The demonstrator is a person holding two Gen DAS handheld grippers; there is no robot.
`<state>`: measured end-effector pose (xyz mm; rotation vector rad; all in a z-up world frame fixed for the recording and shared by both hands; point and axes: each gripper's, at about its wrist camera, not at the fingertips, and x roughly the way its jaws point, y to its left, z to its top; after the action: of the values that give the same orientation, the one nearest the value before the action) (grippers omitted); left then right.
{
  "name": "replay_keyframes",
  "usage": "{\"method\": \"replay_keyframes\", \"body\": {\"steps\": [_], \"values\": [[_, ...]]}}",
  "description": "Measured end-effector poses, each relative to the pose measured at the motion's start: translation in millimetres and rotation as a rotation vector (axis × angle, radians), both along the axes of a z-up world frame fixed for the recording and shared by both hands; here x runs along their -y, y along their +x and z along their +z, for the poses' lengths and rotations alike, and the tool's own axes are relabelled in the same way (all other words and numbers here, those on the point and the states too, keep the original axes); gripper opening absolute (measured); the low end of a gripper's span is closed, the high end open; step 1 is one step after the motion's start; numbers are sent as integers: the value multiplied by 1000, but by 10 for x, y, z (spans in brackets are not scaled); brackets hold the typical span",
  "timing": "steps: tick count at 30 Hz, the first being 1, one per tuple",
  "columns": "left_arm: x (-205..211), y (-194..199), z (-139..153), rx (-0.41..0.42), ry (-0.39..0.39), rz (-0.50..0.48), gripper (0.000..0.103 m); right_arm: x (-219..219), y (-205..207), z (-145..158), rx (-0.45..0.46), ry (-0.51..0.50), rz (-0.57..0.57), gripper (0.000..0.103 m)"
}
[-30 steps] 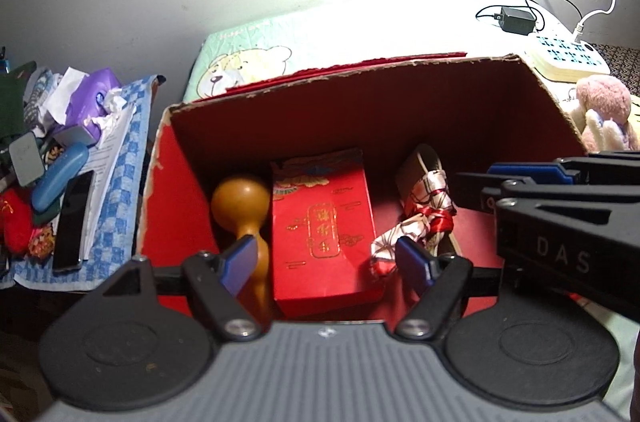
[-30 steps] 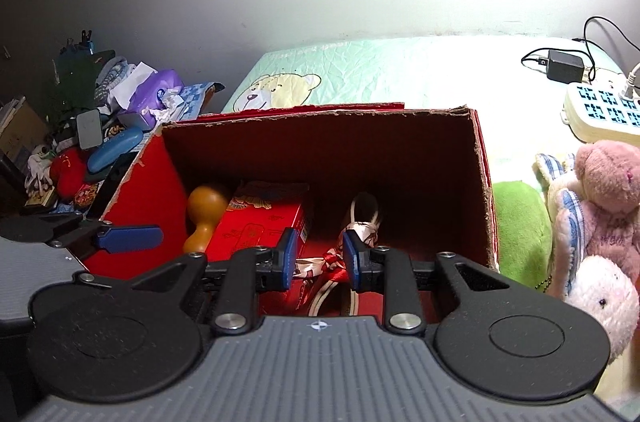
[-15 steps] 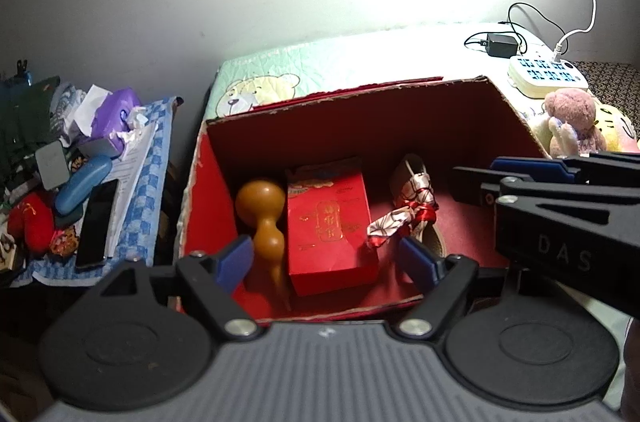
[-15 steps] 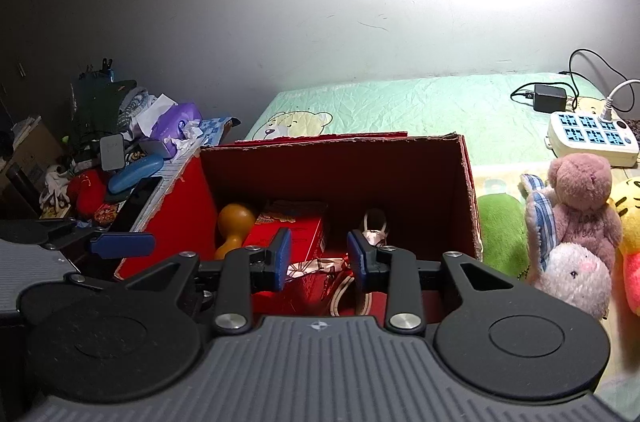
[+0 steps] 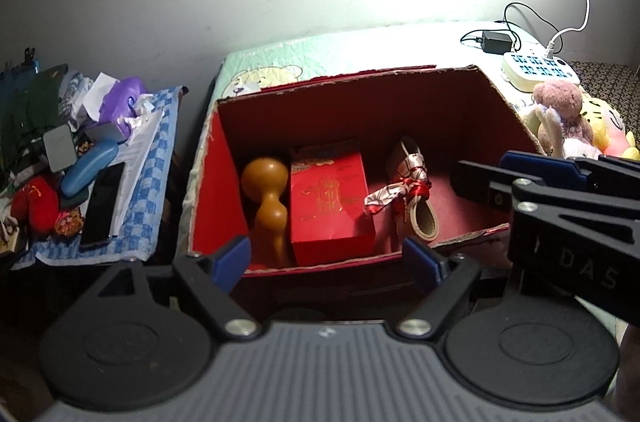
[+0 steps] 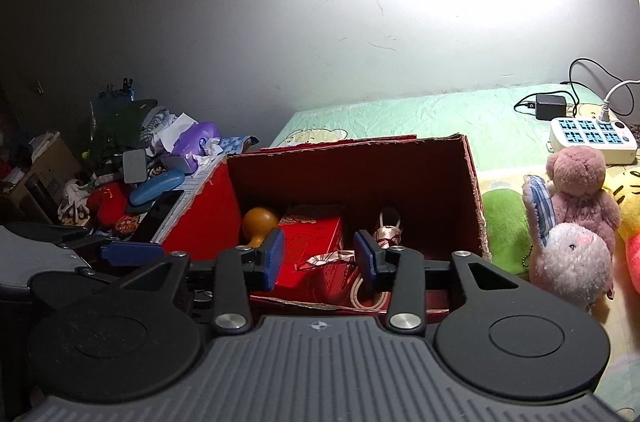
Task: Organize objects
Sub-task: 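Withdraw the right gripper up out of the cardboard box, then lower the right gripper onto the tape roll in front of the box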
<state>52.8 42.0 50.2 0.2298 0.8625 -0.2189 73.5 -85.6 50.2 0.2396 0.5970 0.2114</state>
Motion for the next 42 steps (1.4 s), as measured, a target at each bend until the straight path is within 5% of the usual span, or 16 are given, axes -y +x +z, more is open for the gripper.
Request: {"method": "replay_keyframes", "body": {"steps": [15, 33, 42], "values": [[-341, -320, -133, -25, 21, 45, 85, -51, -201, -44, -36, 75, 109, 42], [-661, -245, -471, -153, -1, 150, 85, -383, -96, -390, -218, 84, 225, 41], [-735, -172, -655, -209, 6, 165, 77, -506, 39, -536, -296, 106, 243, 41]]}}
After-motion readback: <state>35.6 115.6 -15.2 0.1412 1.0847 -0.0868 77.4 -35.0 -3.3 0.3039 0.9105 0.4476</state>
